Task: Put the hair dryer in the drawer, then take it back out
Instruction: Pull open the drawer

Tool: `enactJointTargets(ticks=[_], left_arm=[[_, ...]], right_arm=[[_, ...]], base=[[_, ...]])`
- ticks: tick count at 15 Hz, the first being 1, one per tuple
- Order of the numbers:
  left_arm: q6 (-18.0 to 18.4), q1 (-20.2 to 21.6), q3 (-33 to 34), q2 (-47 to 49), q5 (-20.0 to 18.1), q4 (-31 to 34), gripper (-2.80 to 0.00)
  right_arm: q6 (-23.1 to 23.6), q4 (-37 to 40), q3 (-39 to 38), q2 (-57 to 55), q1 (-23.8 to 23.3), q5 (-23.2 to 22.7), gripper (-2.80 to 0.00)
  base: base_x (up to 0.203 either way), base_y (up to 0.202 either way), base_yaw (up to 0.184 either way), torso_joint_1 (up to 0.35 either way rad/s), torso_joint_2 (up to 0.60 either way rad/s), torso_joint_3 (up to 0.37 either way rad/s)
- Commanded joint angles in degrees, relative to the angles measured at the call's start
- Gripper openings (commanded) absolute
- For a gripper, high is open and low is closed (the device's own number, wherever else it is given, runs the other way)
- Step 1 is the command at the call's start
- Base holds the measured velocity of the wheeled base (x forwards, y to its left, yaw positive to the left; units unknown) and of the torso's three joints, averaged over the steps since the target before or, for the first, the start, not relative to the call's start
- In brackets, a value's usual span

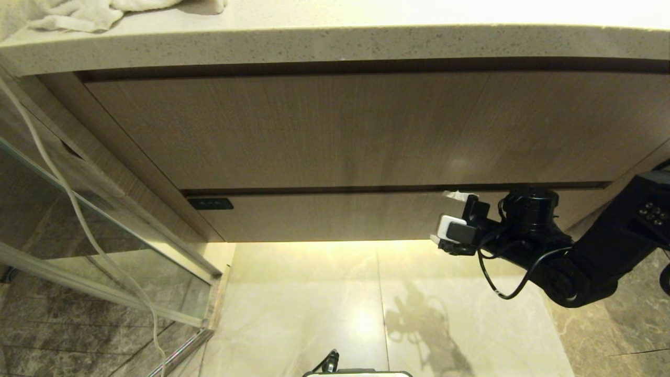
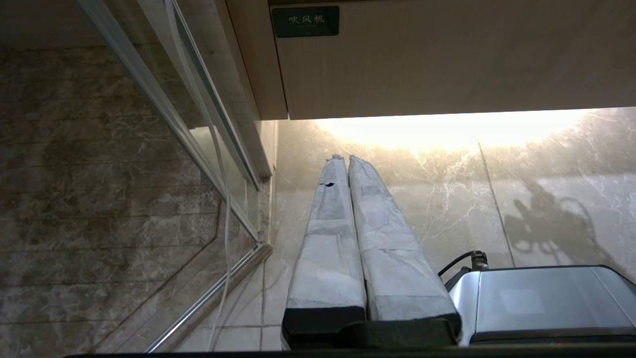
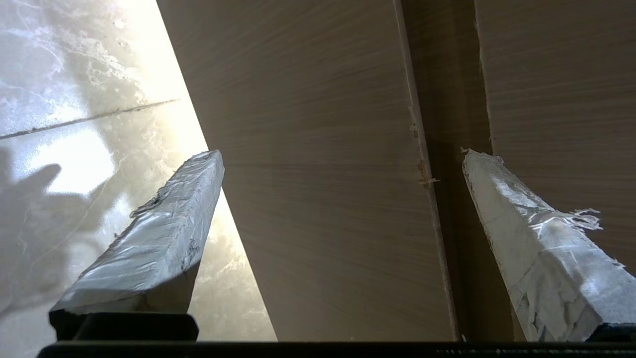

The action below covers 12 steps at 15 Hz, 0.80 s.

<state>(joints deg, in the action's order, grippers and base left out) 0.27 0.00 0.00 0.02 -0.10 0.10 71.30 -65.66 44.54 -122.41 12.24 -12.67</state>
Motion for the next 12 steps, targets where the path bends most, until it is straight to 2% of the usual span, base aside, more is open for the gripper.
enactJointTargets(ticks=[1, 6, 12], left_arm=[[0.0, 0.0, 0.1, 0.0, 0.0, 0.0, -2.8], [0.0, 0.0, 0.1, 0.1, 0.0, 0.0, -2.8], [0.0, 0.0, 0.0, 0.1, 0.0, 0.0, -2.8]], right_arm=[[-0.1, 0.2, 2.3, -1.2, -0.2, -0.1, 0.0], [-1.5, 2.9, 7.0, -3.4, -1.1, 0.9, 0.0], [-2.3, 6.3, 9.2, -4.6, -2.6, 1.0, 0.0]], base=[[0.0, 0.0, 0.0, 0.0, 0.0, 0.0], [0.0, 0.0, 0.0, 0.0, 0.0, 0.0], [0.0, 0.0, 0.0, 0.0, 0.0, 0.0]])
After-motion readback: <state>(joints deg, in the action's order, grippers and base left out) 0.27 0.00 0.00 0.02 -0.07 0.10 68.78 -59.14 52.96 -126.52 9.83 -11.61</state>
